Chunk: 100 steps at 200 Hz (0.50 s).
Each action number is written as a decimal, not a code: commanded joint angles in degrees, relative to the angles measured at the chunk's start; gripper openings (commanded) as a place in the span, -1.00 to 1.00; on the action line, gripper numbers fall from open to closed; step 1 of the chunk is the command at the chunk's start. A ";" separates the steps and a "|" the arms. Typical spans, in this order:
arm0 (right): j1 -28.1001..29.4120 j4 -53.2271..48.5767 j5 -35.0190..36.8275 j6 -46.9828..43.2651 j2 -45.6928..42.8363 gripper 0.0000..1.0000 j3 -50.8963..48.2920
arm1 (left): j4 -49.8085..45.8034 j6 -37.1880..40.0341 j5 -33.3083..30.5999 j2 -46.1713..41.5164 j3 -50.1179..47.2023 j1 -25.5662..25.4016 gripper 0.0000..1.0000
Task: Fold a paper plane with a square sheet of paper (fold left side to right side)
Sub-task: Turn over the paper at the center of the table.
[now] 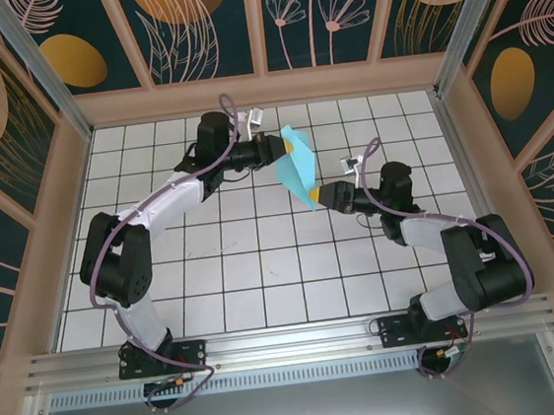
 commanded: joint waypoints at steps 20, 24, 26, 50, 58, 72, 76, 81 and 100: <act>2.74 9.16 -2.62 4.33 1.85 0.96 3.29 | 8.57 -6.57 5.46 -2.30 -2.52 -0.27 -0.80; 2.82 9.85 -2.70 4.85 2.08 0.94 3.43 | 9.31 -7.29 6.01 -2.34 -2.72 -0.24 -0.80; 2.81 10.34 -2.72 5.17 2.18 0.93 3.55 | 9.84 -7.60 6.14 -2.31 -2.88 -0.26 -0.80; 3.03 14.62 -3.07 8.80 3.30 0.71 4.62 | 13.19 -9.92 7.42 -2.24 -4.24 -0.22 -0.80; 3.04 14.42 -3.03 8.96 3.39 0.52 5.06 | 13.05 -9.77 7.42 -2.23 -4.42 -0.27 -0.79; 3.01 13.30 -2.59 8.40 2.89 0.30 5.17 | 13.36 -9.79 7.47 -2.13 -4.60 -0.27 -0.79; 3.00 12.73 -2.55 8.00 2.67 0.24 5.19 | 13.36 -9.87 7.42 -2.09 -4.67 -0.26 -0.80; 3.00 11.86 -2.31 7.52 2.46 0.16 5.17 | 13.36 -9.88 7.42 -1.95 -4.68 -0.27 -0.80; 2.94 9.06 -1.94 5.90 1.51 -0.03 4.95 | 12.87 -9.41 7.36 -1.78 -4.53 -0.27 -0.79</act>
